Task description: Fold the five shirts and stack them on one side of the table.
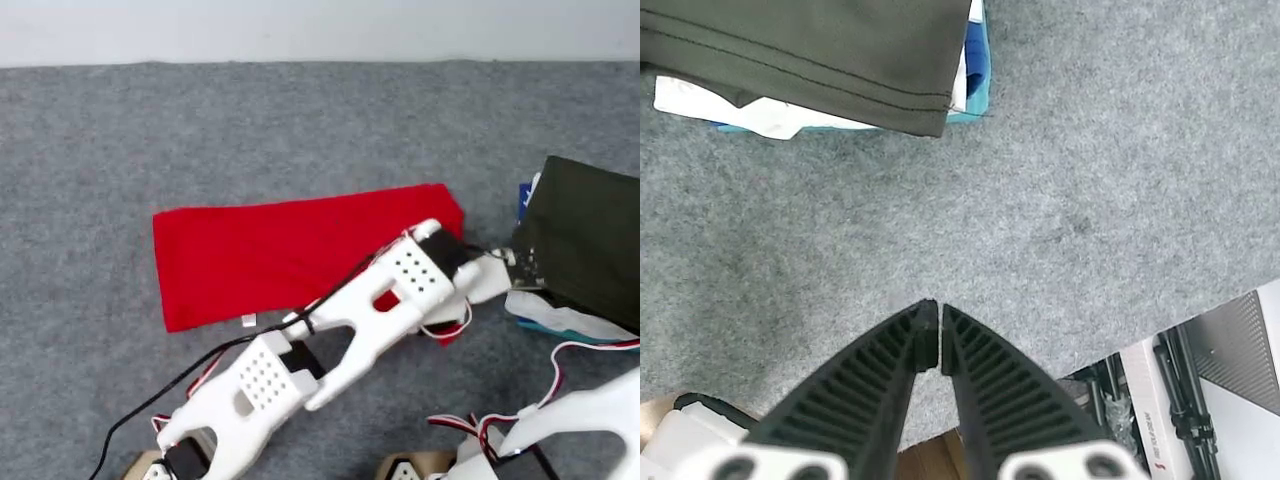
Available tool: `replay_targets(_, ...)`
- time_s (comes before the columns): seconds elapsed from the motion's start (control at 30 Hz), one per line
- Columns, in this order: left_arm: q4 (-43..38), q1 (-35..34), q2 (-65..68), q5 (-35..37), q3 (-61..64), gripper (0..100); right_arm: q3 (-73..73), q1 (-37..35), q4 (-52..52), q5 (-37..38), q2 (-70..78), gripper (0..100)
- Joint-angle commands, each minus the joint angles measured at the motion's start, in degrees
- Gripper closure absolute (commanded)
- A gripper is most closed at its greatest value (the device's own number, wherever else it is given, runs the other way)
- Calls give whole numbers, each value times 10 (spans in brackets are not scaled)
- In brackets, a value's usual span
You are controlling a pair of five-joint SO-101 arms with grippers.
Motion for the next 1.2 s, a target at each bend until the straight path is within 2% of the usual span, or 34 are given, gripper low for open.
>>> replay_targets(0.0,15,-25,-16,2,-13,986,-3,4,23,3,-19,983)
replay_targets(0.3,11,-116,-9,2,-121,986,-3,4,23,3,-19,983)
replay_targets(0.7,-61,-203,54,1,-127,979,-2,4,23,2,-19,983)
replay_targets(0.93,-60,-236,73,4,-127,847,-2,1,24,-6,-19,983)
replay_targets(1.07,-55,-237,76,4,-145,850,-2,1,24,-25,-19,983)
replay_targets(1.17,-55,-232,76,4,-153,890,-2,1,24,-25,-19,983)
